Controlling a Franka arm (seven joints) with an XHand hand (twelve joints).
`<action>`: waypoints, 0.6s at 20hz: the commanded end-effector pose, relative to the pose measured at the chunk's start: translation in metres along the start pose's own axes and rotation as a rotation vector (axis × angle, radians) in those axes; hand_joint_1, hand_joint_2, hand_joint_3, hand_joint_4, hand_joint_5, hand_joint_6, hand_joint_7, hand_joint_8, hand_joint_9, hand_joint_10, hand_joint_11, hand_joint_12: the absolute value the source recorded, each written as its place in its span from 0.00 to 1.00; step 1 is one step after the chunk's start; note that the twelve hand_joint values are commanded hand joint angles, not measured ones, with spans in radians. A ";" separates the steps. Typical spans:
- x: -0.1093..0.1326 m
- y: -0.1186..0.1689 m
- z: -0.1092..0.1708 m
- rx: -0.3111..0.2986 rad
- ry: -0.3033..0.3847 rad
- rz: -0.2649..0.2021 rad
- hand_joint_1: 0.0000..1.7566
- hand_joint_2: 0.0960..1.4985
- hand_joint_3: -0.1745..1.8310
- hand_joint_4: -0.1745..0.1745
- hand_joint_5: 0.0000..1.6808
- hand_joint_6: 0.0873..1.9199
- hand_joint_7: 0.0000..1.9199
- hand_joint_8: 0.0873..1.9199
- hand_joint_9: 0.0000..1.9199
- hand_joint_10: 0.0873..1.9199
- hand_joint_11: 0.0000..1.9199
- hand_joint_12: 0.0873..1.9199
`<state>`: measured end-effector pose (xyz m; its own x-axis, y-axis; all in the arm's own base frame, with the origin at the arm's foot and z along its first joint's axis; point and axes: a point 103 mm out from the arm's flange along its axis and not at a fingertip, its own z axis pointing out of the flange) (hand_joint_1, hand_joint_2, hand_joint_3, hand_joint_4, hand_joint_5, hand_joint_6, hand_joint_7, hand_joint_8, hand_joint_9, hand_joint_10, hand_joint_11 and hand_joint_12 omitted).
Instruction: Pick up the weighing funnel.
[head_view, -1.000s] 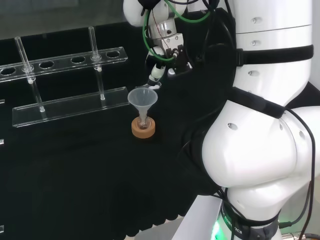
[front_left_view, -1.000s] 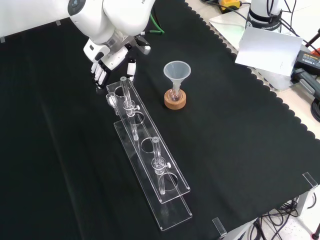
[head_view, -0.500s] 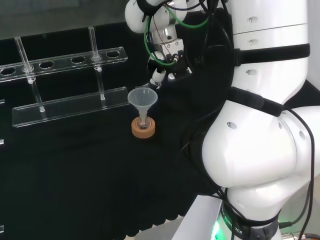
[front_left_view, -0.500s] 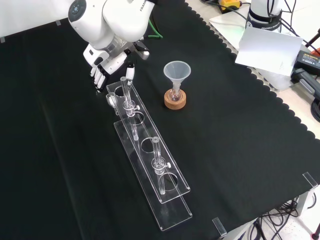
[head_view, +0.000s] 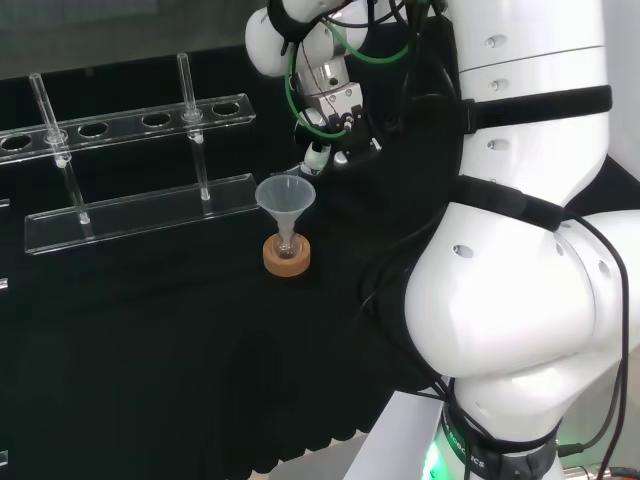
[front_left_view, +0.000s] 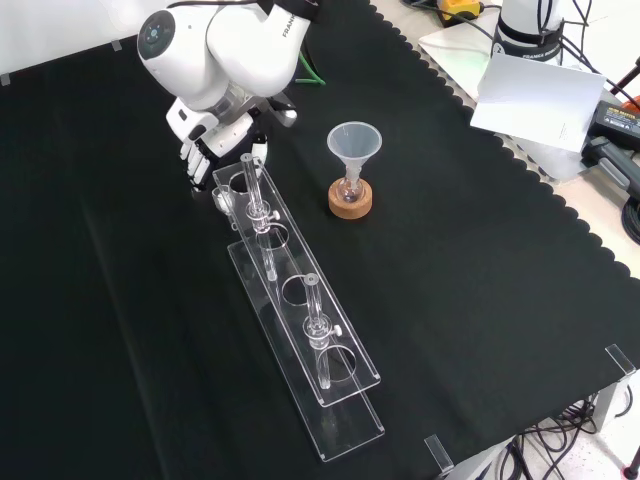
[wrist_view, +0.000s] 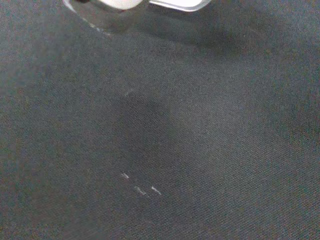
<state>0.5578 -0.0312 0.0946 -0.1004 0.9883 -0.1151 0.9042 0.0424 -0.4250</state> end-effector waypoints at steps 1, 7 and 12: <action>-0.002 0.003 0.002 0.008 -0.026 0.023 0.52 0.57 0.00 0.45 0.33 0.31 0.22 0.32 0.33 0.25 0.24 0.65; 0.000 0.009 0.004 0.001 -0.039 0.025 0.53 0.57 0.00 0.46 0.34 0.32 0.22 0.32 0.33 0.25 0.24 0.65; 0.002 0.014 0.008 0.000 -0.041 0.019 0.53 0.58 0.00 0.47 0.35 0.33 0.21 0.32 0.33 0.25 0.24 0.65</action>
<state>0.5650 -0.0308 0.0844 -0.0972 0.9825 -0.1588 0.9053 0.0210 -0.4242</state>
